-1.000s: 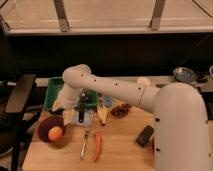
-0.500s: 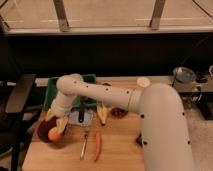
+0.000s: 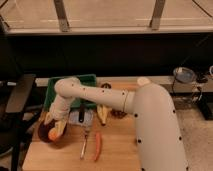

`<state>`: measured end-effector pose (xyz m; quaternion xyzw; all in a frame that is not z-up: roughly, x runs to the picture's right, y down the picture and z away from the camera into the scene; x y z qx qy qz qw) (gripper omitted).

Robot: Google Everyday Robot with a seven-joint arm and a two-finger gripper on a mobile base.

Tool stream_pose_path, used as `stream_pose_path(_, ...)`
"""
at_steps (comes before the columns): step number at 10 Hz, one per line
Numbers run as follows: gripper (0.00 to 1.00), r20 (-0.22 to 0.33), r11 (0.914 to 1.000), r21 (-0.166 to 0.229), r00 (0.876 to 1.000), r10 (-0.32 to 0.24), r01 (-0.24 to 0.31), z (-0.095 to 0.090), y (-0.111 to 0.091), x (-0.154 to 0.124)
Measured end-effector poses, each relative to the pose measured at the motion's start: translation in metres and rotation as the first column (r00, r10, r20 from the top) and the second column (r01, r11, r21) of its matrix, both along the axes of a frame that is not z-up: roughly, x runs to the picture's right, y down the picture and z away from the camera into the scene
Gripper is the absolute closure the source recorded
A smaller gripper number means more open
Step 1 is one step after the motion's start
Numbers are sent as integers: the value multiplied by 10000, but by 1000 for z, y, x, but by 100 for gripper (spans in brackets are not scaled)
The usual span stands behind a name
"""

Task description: Place apple in tray

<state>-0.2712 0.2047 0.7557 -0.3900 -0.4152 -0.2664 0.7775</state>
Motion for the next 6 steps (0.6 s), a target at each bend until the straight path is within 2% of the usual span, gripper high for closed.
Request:
stream_pose_path(4,35,-153,9993,-370,9999,-41,35,13,16,4)
stream_pose_path(5,39,-94,9992,-396,10000,-31,27,13,19,3)
stream_pose_path(6,47,-15,9992,-389,10000,-23,22,11,21,2)
